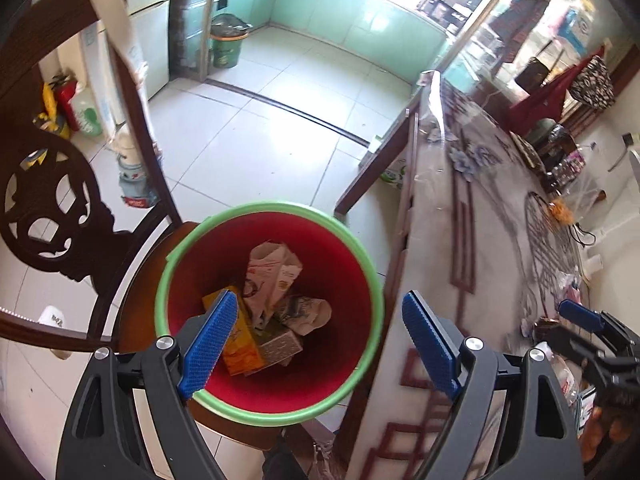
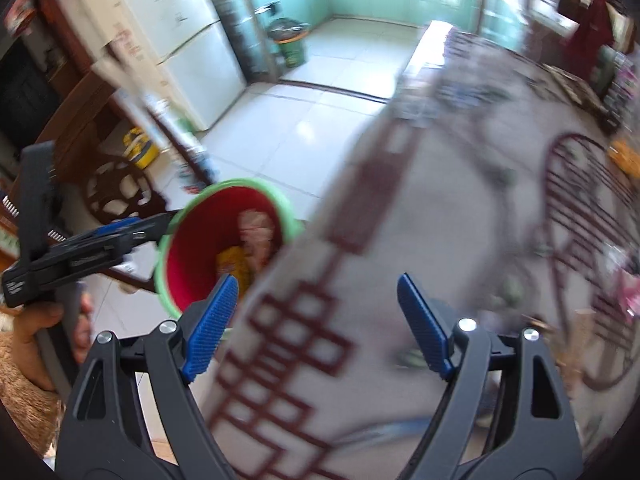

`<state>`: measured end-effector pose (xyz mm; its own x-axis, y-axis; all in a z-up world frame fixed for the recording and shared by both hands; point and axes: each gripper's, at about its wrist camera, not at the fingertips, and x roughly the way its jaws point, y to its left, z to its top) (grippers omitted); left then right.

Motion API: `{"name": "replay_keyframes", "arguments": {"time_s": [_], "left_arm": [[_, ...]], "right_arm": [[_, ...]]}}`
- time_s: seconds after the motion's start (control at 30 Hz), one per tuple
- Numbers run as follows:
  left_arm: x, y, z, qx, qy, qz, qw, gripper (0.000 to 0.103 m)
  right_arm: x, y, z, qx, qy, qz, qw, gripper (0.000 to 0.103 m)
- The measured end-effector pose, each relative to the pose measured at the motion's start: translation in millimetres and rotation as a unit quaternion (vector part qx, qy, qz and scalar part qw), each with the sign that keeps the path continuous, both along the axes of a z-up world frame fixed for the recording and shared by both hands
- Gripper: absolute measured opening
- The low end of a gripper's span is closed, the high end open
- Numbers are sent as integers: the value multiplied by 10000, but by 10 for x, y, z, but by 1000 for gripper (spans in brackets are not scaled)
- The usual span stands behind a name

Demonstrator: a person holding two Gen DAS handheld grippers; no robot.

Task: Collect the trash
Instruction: 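Grasp brown cigarette box with right tool while left tool grasps clear red-label water bottle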

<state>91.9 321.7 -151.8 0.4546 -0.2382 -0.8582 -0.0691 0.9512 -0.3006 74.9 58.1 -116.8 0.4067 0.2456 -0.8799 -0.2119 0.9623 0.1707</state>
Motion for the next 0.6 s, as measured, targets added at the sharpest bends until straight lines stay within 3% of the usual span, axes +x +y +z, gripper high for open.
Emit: {"name": "replay_keyframes", "arguments": {"time_s": [0.17, 0.3, 0.47, 0.6], "left_arm": [[-1, -283, 26, -62, 8, -297, 9995, 81], [-11, -533, 26, -62, 60, -509, 9987, 81], [-51, -872, 37, -35, 102, -630, 9980, 81], [-123, -1231, 45, -4, 157, -664, 9977, 81]], "right_arm": [[-92, -905, 44, -291, -44, -1107, 9934, 80], [-264, -1710, -19, -279, 72, -2143, 9763, 80], [-454, -2348, -218, -287, 345, -2628, 9638, 80], [-478, -2605, -454, 57, 627, -2542, 9651, 80]]}}
